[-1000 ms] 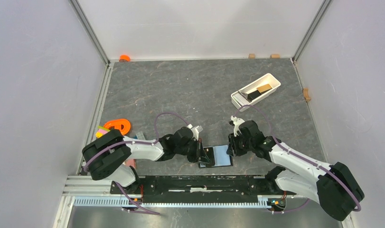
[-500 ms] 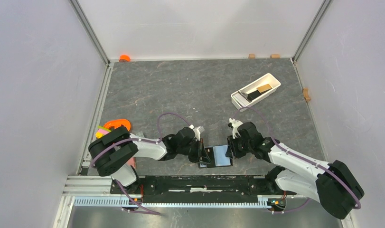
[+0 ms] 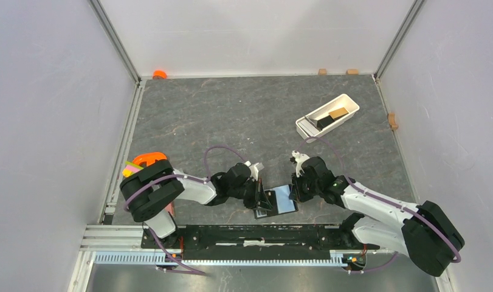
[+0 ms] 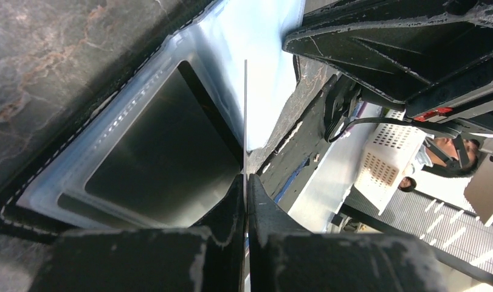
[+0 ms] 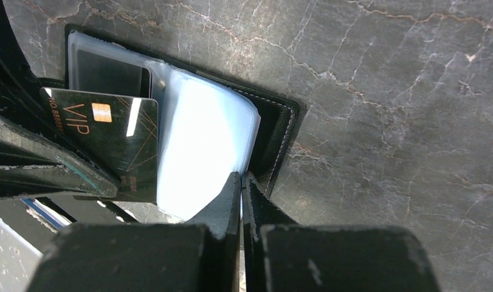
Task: Put the credit cards into the card holder
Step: Insert the credit card into the card holder.
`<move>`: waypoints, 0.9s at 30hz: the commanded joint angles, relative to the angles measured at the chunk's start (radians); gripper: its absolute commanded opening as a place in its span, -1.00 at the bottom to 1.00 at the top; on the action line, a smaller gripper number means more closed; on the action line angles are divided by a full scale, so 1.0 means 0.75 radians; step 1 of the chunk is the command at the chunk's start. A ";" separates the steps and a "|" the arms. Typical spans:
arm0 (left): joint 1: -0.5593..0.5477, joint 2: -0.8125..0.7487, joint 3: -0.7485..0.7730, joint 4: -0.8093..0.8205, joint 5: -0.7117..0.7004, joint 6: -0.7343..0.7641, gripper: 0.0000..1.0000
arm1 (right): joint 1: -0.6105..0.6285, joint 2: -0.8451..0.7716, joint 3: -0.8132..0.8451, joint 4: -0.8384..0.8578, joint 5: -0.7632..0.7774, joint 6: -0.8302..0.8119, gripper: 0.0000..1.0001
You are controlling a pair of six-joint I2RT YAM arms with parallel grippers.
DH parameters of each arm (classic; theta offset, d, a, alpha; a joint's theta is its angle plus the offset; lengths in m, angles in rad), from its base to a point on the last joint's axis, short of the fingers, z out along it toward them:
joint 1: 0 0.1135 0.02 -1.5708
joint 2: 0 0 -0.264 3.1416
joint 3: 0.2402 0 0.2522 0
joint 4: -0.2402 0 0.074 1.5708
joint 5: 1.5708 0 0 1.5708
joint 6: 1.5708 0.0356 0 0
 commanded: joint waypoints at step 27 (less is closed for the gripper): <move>0.049 0.309 -0.218 0.774 -0.003 -0.489 -0.96 | 0.033 0.066 -0.009 -0.101 0.213 -0.012 -1.00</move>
